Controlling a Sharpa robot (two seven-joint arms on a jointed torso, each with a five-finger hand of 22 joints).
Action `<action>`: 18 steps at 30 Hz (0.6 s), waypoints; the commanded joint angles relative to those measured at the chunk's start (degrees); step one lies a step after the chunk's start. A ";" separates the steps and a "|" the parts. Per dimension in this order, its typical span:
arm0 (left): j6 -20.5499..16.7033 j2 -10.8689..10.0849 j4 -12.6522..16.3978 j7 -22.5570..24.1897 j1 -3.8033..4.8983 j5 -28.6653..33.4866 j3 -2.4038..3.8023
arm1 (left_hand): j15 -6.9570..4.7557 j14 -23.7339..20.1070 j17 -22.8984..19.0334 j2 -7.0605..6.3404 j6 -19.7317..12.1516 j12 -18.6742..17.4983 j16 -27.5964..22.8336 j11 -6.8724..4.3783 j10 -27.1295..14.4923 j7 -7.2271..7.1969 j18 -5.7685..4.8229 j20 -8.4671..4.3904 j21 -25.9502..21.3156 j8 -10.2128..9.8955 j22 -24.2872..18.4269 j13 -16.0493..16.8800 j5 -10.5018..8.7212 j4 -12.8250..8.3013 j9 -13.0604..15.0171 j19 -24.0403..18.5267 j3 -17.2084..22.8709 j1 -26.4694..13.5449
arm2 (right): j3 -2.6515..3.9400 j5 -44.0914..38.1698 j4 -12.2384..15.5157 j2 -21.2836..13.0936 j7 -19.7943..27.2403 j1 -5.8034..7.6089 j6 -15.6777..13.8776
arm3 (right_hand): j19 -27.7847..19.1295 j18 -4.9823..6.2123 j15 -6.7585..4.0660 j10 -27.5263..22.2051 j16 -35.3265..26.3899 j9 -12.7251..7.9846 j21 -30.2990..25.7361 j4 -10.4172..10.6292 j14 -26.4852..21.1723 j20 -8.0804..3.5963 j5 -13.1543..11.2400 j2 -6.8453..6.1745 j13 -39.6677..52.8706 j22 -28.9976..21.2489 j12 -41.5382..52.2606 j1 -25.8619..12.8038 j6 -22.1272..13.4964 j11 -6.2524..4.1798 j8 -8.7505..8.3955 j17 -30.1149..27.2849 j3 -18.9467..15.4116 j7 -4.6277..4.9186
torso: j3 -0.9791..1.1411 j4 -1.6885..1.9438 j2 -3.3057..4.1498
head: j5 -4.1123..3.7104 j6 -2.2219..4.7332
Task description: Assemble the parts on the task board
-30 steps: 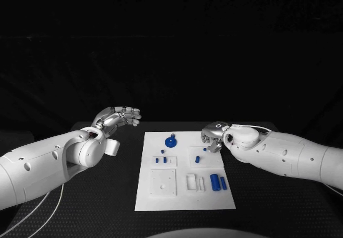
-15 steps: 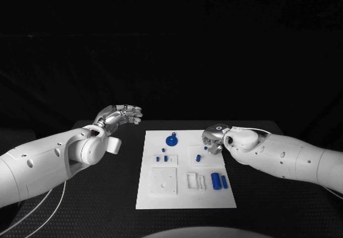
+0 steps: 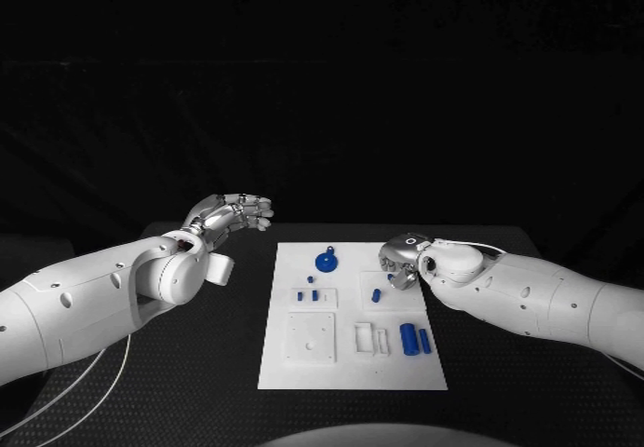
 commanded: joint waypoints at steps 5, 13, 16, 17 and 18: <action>0.52 0.17 -0.02 0.47 0.07 0.65 0.05 | 0.26 0.04 0.14 0.13 -0.47 -0.26 -0.42 -0.01 -0.27 -0.10 0.59 0.50 -0.33 0.18 0.09 -0.08 0.09 0.06 -0.11 0.01 -0.48 -0.17 | -0.04 -0.65 -0.63 0.45 0.40 -0.15 0.25 | 0.25 0.35 0.09 0.58 -0.32 -0.11 0.30 0.02 0.37 0.08 -0.21 0.67 0.09 1.24 -0.36 0.00 0.13 0.12 0.08 0.18 0.65 -0.05 | -0.03 0.00 0.04 | 0.29 -0.48; 0.71 0.11 0.00 0.34 0.07 0.65 0.05 | 0.30 0.08 0.31 0.12 -0.54 -0.28 -0.61 0.02 -0.32 -0.08 0.63 0.54 -0.38 0.18 0.14 -0.10 0.09 0.15 -0.14 0.01 -0.54 -0.27 | -0.11 -0.54 -1.49 0.70 0.61 -0.47 0.61 | 0.24 0.35 0.07 0.74 -0.35 -0.13 0.34 -0.06 0.41 0.08 -0.19 0.91 0.14 1.27 -0.47 0.02 0.23 0.10 0.14 0.28 0.80 -0.09 | -0.07 -0.14 0.07 | -0.03 -0.74; 0.77 0.10 0.11 0.29 0.07 0.65 0.05 | 0.31 0.09 0.37 0.13 -0.56 -0.28 -0.67 0.02 -0.32 -0.07 0.64 0.56 -0.40 0.18 0.16 -0.11 0.09 0.19 -0.15 0.01 -0.55 -0.30 | -0.12 -0.52 -1.60 0.98 0.41 -1.00 0.69 | 0.27 0.35 0.02 1.02 -0.36 -0.12 0.41 -0.06 0.46 0.08 -0.18 1.15 0.22 1.29 -0.52 -0.11 0.43 0.04 0.27 0.37 0.83 -0.16 | -0.06 -0.11 0.08 | -0.10 -0.79; 0.81 0.11 0.15 0.29 0.07 0.65 0.05 | 0.32 0.09 0.39 0.14 -0.56 -0.29 -0.69 0.02 -0.32 -0.07 0.64 0.56 -0.41 0.19 0.16 -0.11 0.09 0.20 -0.15 0.02 -0.55 -0.32 | -0.13 -0.52 -1.66 1.16 0.35 -1.30 0.59 | 0.30 0.35 -0.01 1.14 -0.35 -0.12 0.45 -0.09 0.51 0.07 -0.17 1.30 0.25 1.30 -0.54 -0.13 0.51 0.01 0.33 0.43 0.85 -0.23 | -0.07 -0.08 0.10 | -0.19 -0.90; 0.81 0.08 0.19 0.26 0.07 0.65 0.05 | 0.32 0.10 0.41 0.15 -0.57 -0.29 -0.71 0.02 -0.32 -0.06 0.65 0.56 -0.41 0.19 0.17 -0.11 0.09 0.21 -0.15 0.02 -0.55 -0.33 | -0.13 -0.52 -1.75 1.32 0.40 -1.53 0.54 | 0.32 0.35 -0.02 1.20 -0.35 -0.12 0.48 -0.09 0.53 0.06 -0.18 1.42 0.27 1.30 -0.57 -0.14 0.56 -0.01 0.35 0.46 0.88 -0.25 | -0.07 -0.06 0.12 | -0.17 -0.92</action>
